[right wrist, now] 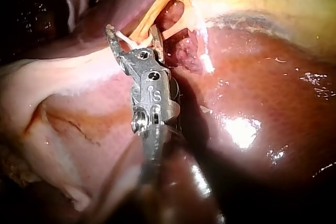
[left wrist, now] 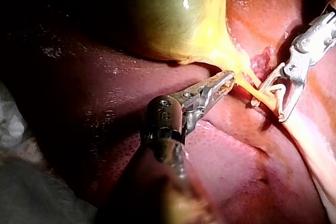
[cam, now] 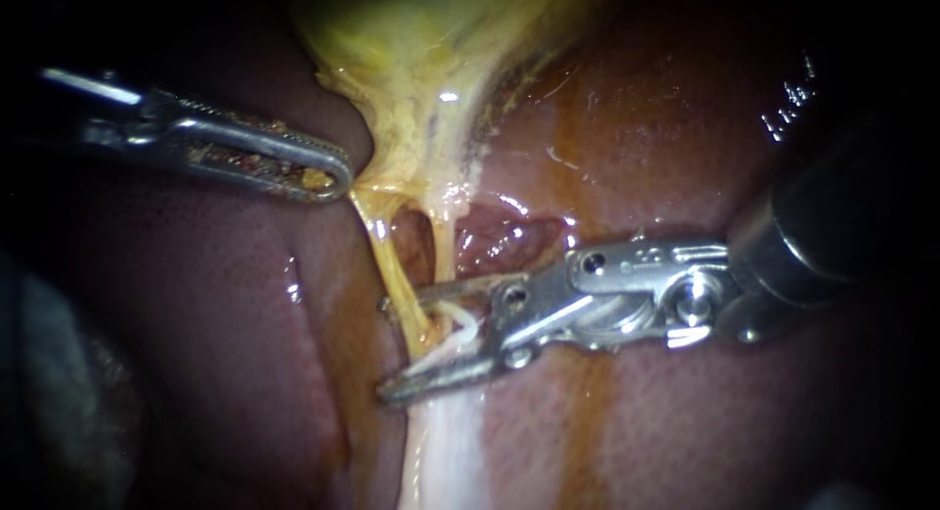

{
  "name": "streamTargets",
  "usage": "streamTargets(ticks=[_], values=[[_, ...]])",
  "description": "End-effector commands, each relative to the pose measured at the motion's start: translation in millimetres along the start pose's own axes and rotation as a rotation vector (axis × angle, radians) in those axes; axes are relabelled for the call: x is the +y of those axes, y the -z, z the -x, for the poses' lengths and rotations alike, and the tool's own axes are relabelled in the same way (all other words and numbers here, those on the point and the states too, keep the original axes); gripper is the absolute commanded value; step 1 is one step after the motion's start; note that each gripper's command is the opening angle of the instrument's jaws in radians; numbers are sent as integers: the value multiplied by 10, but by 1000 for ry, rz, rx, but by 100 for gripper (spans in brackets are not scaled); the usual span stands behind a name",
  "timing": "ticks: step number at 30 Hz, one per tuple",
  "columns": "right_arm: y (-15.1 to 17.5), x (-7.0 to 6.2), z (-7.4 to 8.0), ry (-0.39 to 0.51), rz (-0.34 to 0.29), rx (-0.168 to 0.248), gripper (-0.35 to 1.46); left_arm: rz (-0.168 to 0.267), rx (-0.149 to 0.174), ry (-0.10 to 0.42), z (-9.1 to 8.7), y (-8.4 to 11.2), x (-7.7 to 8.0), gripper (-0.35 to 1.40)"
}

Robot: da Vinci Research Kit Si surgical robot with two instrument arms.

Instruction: Clipping first clip left tube

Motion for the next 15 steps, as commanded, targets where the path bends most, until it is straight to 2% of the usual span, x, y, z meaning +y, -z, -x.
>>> streamTargets(ticks=[1,10,15], values=[[-4,0,1,-4,0,-3,46,0,0,0,0,0,0,-35],[-20,-1,-2,-13,-6,10,47,0,0,0,0,0,0,-35],[-21,-11,-8,-25,-30,18,47,0,0,0,0,0,0,-35]])
